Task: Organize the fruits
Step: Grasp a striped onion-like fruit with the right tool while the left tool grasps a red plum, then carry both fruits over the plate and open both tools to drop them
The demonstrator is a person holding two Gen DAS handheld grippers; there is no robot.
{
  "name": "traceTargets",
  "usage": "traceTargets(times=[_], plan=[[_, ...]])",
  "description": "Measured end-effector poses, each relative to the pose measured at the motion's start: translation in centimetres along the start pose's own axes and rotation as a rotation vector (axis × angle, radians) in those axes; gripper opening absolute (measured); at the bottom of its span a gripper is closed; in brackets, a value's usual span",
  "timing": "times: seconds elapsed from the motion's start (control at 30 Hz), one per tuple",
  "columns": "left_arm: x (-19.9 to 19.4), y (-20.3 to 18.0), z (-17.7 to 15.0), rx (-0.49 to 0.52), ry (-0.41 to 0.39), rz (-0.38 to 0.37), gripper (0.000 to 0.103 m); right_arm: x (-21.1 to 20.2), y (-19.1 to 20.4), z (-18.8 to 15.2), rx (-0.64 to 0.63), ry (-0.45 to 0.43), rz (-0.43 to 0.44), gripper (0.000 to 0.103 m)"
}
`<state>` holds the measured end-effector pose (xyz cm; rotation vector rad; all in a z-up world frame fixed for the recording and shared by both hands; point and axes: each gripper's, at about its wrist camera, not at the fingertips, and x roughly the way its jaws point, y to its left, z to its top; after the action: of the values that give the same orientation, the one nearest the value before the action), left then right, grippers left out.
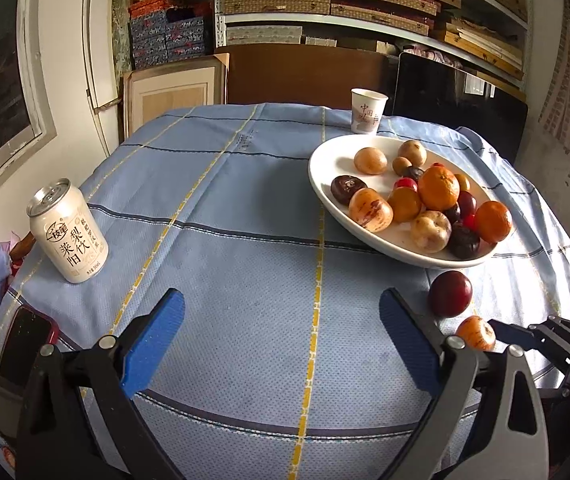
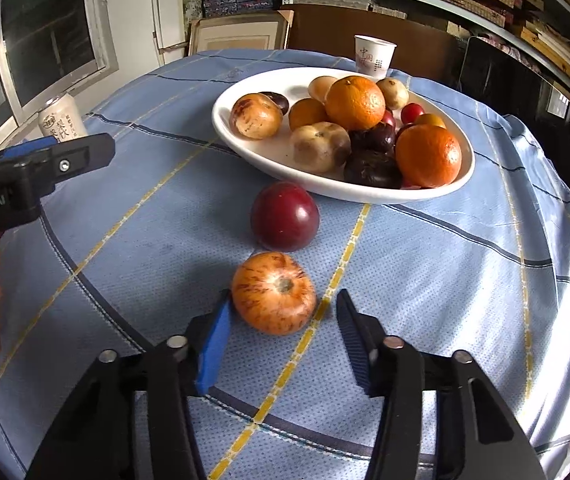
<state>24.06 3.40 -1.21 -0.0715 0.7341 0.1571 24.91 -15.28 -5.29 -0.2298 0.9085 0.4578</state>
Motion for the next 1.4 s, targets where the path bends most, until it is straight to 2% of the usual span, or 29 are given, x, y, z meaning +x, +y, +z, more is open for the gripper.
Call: traceTargets(times=[0.03, 0.23, 0.33, 0.37, 0.53, 0.6, 0.77, 0.83, 1.0, 1.23, 1.3, 1.4], plan=[[0.0, 0.0, 0.0, -0.001, 0.002, -0.001, 0.096, 0.0, 0.1, 0.0, -0.003, 0.0, 0.004, 0.04], [0.6, -0.5, -0.3, 0.013, 0.026, -0.026, 0.096, -1.6, -1.2, 0.4, 0.042, -0.024, 0.027, 0.04], [1.0, -2.3, -1.0, 0.081, 0.045, -0.075, 0.096, -3.5, -3.4, 0.8, 0.124, -0.088, 0.022, 0.04], [1.1, -3.5, -1.4, 0.132, 0.049, -0.096, 0.096, -4.0, -4.2, 0.9, 0.157, -0.105, 0.022, 0.04], [1.5, -8.9, -2.7, 0.326, 0.079, -0.198, 0.076, -5.6, -7.6, 0.9, 0.279, -0.149, 0.039, 0.04], [1.7, -10.3, -2.6, 0.347, 0.081, -0.214, 0.071, -5.7, -8.0, 0.9, 0.294, -0.155, 0.041, 0.04], [3.3, -12.1, -1.8, 0.326, 0.114, -0.236, 0.068, -6.0, -7.9, 0.8, 0.285, -0.161, 0.048, 0.04], [4.1, -12.4, -1.4, 0.31, 0.135, -0.244, 0.064, -6.1, -7.8, 0.8, 0.275, -0.165, 0.048, 0.04], [5.7, -12.9, -0.6, 0.28, 0.154, -0.244, 0.063, -6.4, -7.7, 0.8, 0.268, -0.17, 0.062, 0.04], [7.2, -13.3, 0.0, 0.253, 0.184, -0.248, 0.047, -6.4, -8.2, 0.8, 0.287, -0.166, 0.066, 0.04], [7.3, -13.2, 0.0, 0.247, 0.18, -0.241, 0.039, -6.3, -8.2, 0.8, 0.286, -0.164, 0.067, 0.04], [7.0, -12.7, -0.1, 0.226, 0.185, -0.253, 0.037, -6.1, -8.1, 0.8, 0.284, -0.16, 0.063, 0.04]])
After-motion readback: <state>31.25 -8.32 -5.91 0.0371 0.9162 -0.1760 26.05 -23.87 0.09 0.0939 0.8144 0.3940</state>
